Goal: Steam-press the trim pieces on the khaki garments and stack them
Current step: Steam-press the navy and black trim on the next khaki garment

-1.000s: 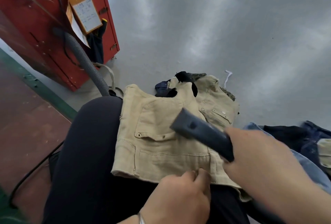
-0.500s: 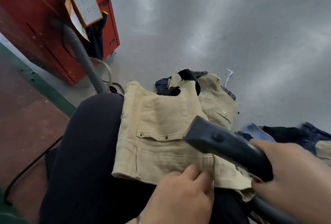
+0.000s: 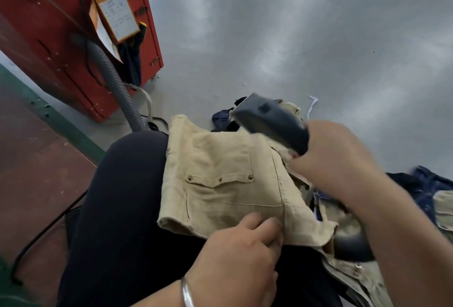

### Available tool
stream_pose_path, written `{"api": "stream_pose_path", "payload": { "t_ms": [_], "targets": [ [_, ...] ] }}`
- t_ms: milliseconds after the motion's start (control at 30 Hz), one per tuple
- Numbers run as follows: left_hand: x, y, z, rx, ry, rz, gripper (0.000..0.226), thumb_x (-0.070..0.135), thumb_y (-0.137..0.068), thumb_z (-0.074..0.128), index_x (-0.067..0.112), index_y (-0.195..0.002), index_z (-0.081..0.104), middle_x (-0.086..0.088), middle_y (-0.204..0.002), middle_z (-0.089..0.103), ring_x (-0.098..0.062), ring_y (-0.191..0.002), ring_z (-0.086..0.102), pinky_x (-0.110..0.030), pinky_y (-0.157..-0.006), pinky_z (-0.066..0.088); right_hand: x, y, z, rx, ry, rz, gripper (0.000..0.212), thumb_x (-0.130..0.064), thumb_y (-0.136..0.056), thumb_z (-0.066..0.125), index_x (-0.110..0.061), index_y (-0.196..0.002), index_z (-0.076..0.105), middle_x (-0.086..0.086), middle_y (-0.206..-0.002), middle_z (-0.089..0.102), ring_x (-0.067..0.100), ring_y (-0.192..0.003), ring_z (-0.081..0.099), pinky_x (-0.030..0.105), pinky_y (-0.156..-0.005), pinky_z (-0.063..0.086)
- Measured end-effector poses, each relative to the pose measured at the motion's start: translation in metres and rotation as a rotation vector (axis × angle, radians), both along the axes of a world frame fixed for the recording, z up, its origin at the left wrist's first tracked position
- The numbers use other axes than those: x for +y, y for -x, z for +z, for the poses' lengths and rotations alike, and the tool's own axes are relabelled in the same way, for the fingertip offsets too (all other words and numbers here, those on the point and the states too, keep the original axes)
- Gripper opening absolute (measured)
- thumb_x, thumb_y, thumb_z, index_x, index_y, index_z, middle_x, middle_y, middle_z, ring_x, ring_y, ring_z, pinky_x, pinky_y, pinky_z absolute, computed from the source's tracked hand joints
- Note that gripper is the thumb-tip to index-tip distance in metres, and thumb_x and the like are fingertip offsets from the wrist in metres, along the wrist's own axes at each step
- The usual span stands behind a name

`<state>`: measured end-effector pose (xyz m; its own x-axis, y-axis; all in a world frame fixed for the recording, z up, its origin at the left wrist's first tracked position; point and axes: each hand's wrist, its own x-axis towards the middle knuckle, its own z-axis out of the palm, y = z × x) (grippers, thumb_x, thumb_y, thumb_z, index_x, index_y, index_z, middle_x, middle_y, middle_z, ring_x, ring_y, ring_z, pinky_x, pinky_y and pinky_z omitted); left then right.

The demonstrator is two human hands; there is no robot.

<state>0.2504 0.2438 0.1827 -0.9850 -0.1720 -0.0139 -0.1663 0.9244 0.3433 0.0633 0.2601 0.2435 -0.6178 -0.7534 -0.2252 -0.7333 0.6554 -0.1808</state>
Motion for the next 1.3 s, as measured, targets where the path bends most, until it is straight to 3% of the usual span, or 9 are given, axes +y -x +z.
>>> {"api": "stream_pose_path", "payload": {
  "t_ms": [100, 267, 400, 533, 633, 733, 900, 1133, 1300],
  "targets": [
    [0.003, -0.001, -0.002, -0.002, 0.020, -0.011, 0.048, 0.055, -0.055, 0.069, 0.031, -0.096, 0.075, 0.021, -0.099, 0.063, -0.001, -0.081, 0.060, -0.014, -0.040, 0.044, 0.006, 0.029, 0.008, -0.069, 0.057, -0.109, 0.017, -0.015, -0.078, 0.070, -0.016, -0.091, 0.059, 0.007, -0.069, 0.065, 0.027, -0.064, 0.066, 0.029, -0.056, 0.049],
    [-0.003, -0.002, -0.008, 0.030, 0.029, -0.029, 0.049, 0.048, -0.057, 0.066, 0.027, -0.100, 0.074, 0.017, -0.102, 0.064, -0.004, -0.082, 0.061, -0.017, -0.044, 0.047, 0.061, 0.031, 0.018, -0.114, 0.005, -0.090, 0.024, -0.013, -0.067, 0.078, -0.024, -0.068, 0.057, -0.004, -0.044, 0.062, 0.008, -0.034, 0.056, 0.027, -0.037, 0.042],
    [-0.002, 0.001, -0.012, 0.074, 0.012, -0.015, 0.042, 0.040, -0.065, 0.051, 0.025, -0.096, 0.075, 0.015, -0.100, 0.066, -0.006, -0.080, 0.062, -0.019, -0.044, 0.048, 0.089, 0.011, 0.008, -0.051, -0.230, 0.003, 0.016, -0.031, -0.058, 0.067, -0.035, -0.068, 0.056, -0.007, -0.056, 0.060, 0.003, -0.051, 0.056, 0.023, -0.049, 0.042],
    [-0.005, 0.002, -0.012, 0.052, 0.012, -0.065, 0.042, 0.044, -0.059, 0.060, 0.027, -0.094, 0.075, 0.016, -0.102, 0.066, -0.005, -0.081, 0.063, -0.018, -0.044, 0.047, 0.081, -0.004, -0.004, -0.095, -0.328, 0.015, 0.015, -0.033, -0.066, 0.064, -0.035, -0.076, 0.053, -0.009, -0.063, 0.061, 0.001, -0.053, 0.057, 0.017, -0.046, 0.038],
    [-0.005, 0.002, -0.011, 0.041, -0.002, -0.078, 0.046, 0.047, -0.056, 0.062, 0.028, -0.097, 0.075, 0.017, -0.105, 0.066, -0.004, -0.084, 0.062, -0.017, -0.044, 0.047, 0.053, 0.002, -0.014, -0.119, -0.178, -0.012, 0.013, -0.025, -0.073, 0.067, -0.028, -0.079, 0.056, -0.005, -0.062, 0.063, 0.007, -0.053, 0.060, 0.023, -0.044, 0.043],
    [-0.005, 0.003, -0.008, 0.042, -0.044, -0.067, 0.047, 0.050, -0.057, 0.067, 0.030, -0.099, 0.074, 0.019, -0.105, 0.064, -0.003, -0.086, 0.062, -0.016, -0.048, 0.049, 0.018, 0.018, -0.028, -0.196, -0.035, -0.083, 0.011, -0.016, -0.077, 0.068, -0.017, -0.083, 0.059, 0.005, -0.064, 0.066, 0.023, -0.058, 0.067, 0.033, -0.054, 0.052],
    [-0.015, 0.001, -0.002, 0.095, -0.161, -0.005, 0.032, 0.043, -0.072, 0.063, 0.036, -0.103, 0.070, 0.023, -0.108, 0.060, 0.002, -0.093, 0.058, -0.017, -0.056, 0.052, 0.006, 0.051, -0.033, -0.307, 0.065, -0.206, 0.009, -0.006, -0.077, 0.066, -0.008, -0.082, 0.059, 0.003, -0.042, 0.060, 0.014, -0.032, 0.056, 0.018, -0.036, 0.038],
    [-0.017, 0.004, -0.001, 0.086, -0.194, 0.022, 0.028, 0.043, -0.077, 0.054, 0.038, -0.101, 0.068, 0.020, -0.099, 0.056, 0.002, -0.089, 0.057, -0.018, -0.054, 0.051, 0.102, 0.077, 0.004, -0.433, 0.079, -0.326, 0.022, -0.002, -0.064, 0.081, -0.015, -0.069, 0.063, 0.015, -0.045, 0.062, 0.025, -0.033, 0.057, 0.032, -0.039, 0.049],
    [-0.021, 0.006, -0.003, 0.081, -0.236, 0.015, 0.028, 0.041, -0.076, 0.062, 0.039, -0.103, 0.068, 0.020, -0.095, 0.056, 0.003, -0.088, 0.056, -0.021, -0.053, 0.052, 0.123, 0.042, 0.002, -0.403, -0.149, -0.149, 0.039, -0.029, -0.052, 0.072, -0.050, -0.082, 0.060, -0.004, -0.049, 0.066, 0.016, -0.038, 0.062, 0.032, -0.040, 0.049]
  ]
}}
